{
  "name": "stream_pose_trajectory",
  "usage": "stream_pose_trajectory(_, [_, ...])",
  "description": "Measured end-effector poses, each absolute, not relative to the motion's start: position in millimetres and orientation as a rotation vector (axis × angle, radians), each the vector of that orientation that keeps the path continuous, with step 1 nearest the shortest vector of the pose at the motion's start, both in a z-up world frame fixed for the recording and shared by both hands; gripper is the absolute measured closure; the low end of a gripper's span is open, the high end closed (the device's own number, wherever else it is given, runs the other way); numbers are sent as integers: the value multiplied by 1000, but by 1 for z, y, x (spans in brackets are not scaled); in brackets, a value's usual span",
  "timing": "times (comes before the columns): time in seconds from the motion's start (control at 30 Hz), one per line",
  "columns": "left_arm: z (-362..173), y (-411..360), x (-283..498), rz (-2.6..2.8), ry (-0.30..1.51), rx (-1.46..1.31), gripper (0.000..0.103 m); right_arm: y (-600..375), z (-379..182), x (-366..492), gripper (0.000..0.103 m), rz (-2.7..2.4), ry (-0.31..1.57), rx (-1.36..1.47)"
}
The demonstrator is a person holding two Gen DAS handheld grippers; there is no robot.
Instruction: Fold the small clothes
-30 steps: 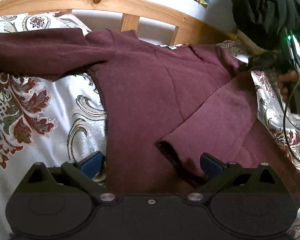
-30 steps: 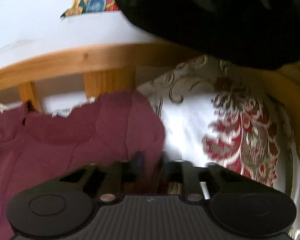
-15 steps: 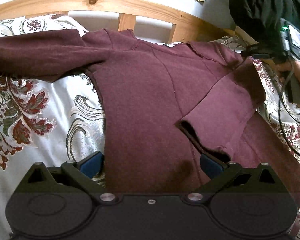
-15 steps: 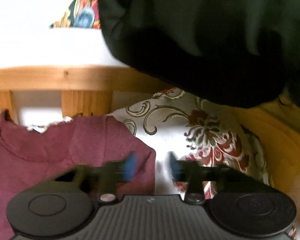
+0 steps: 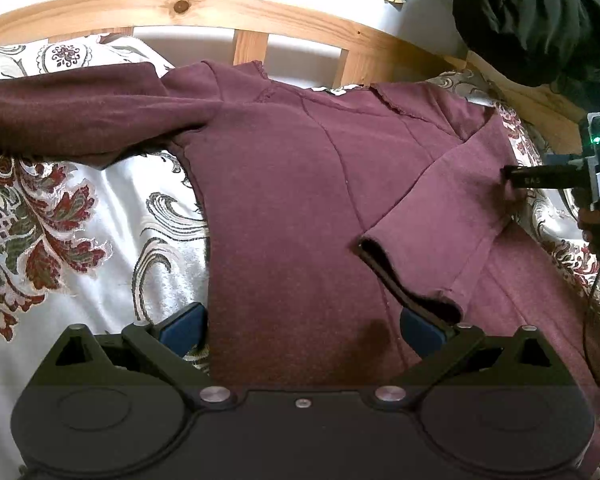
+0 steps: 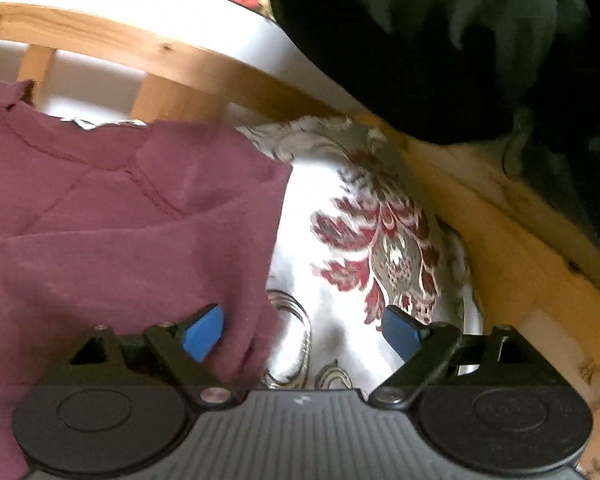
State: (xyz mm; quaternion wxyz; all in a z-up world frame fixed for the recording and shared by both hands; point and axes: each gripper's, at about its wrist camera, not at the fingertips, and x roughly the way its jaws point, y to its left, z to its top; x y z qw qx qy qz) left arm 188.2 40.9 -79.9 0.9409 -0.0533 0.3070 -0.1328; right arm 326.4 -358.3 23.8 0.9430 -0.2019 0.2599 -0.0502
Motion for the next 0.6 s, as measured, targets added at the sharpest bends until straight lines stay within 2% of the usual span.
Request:
stream_pose_trajectory(0.13, [-65,46,186,-246,620,-99,1,-351,33,312,8,-70,505,-363])
stream_pose_trajectory(0.2, [-49,55,182,-179,588,-94,1,-343,41,297,1,-21,478,-316])
stream_pose_trajectory(0.43, [9,133,166,146,430,-172,1,-296,64,239,0,185,450,-133])
stream_pose_trajectory(0.6, [58,190,149,363,276,-55,1,-252,63,212,0,332,472,-103])
